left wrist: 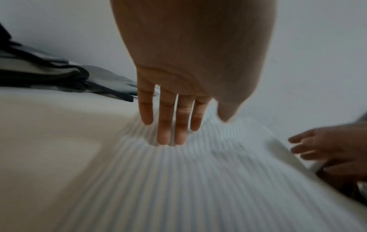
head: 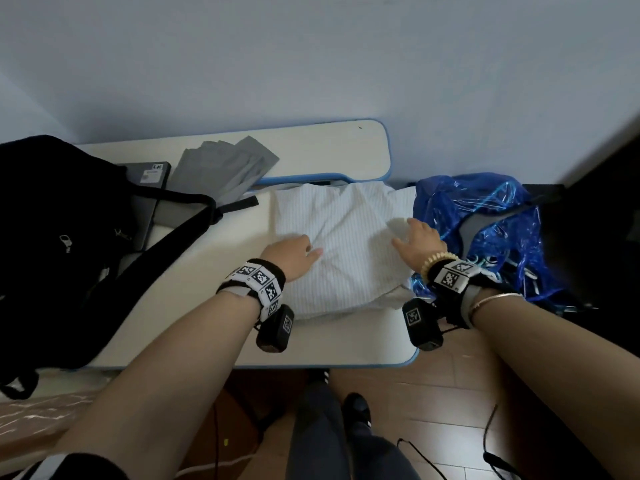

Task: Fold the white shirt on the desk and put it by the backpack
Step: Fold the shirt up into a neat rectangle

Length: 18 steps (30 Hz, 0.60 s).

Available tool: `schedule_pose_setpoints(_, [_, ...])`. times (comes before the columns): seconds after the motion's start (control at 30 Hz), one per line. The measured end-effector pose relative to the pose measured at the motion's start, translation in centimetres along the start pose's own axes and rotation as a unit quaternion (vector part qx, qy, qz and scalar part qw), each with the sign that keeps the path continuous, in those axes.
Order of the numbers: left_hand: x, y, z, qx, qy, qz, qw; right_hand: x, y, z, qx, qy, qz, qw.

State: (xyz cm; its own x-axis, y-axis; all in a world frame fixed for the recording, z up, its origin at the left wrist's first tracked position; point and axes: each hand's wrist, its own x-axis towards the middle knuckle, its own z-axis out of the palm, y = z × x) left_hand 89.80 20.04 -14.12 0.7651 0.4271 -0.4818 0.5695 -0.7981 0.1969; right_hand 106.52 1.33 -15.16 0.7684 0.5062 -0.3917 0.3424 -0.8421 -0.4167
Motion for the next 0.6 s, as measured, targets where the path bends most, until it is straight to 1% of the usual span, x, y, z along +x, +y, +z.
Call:
schedule_pose_setpoints(0.07, [1.2,0.7,-1.4,-0.017,0.05,0.006,0.999,1.0,-0.8,-0.5,0.002,0.0,0.012,1.0])
schedule_pose_setpoints(0.13, [2.6,1.5,-2.7,-0.043,0.085,0.014,0.995,2.2,-1.4,-0.8,-0.004,0.009,0.018,1.0])
schedule_pose_setpoints(0.2, [4.3,2.4,-3.6,-0.056,0.105,0.036,0.992,3.3,-1.6,-1.1,-0.005,0.034,0.038,0.999])
schedule_pose_setpoints(0.27, [5.9,3.3,-4.2,-0.055,0.128,0.063,0.988,4.4,-1.8,-1.2,0.003,0.058,0.075,0.996])
schedule_pose_setpoints(0.33, [7.3,3.7,-4.3,-0.054,0.144,0.093,0.984,5.4,-1.9,-1.2,0.003,0.039,0.099,0.994])
schedule_pose_setpoints(0.4, [8.6,3.8,-4.0,-0.049,0.134,0.117,0.983,6.1,-1.9,-1.1,-0.018,0.016,0.091,0.996])
schedule_pose_setpoints(0.43, [9.2,3.9,-3.9,-0.041,0.128,0.125,0.983,6.4,-1.8,-1.0,-0.023,0.02,0.075,0.997])
schedule_pose_setpoints(0.47, [9.8,3.9,-3.9,-0.033,0.126,0.131,0.983,6.8,-1.5,-1.0,-0.015,0.036,0.058,0.998])
schedule_pose_setpoints(0.53, [10.9,3.7,-3.8,-0.025,0.114,0.138,0.984,7.6,-1.0,-1.1,0.042,0.074,0.042,0.995])
schedule_pose_setpoints(0.6, [11.7,3.2,-3.6,-0.019,0.061,0.133,0.989,8.2,-0.4,-1.7,0.103,0.106,0.063,0.987])
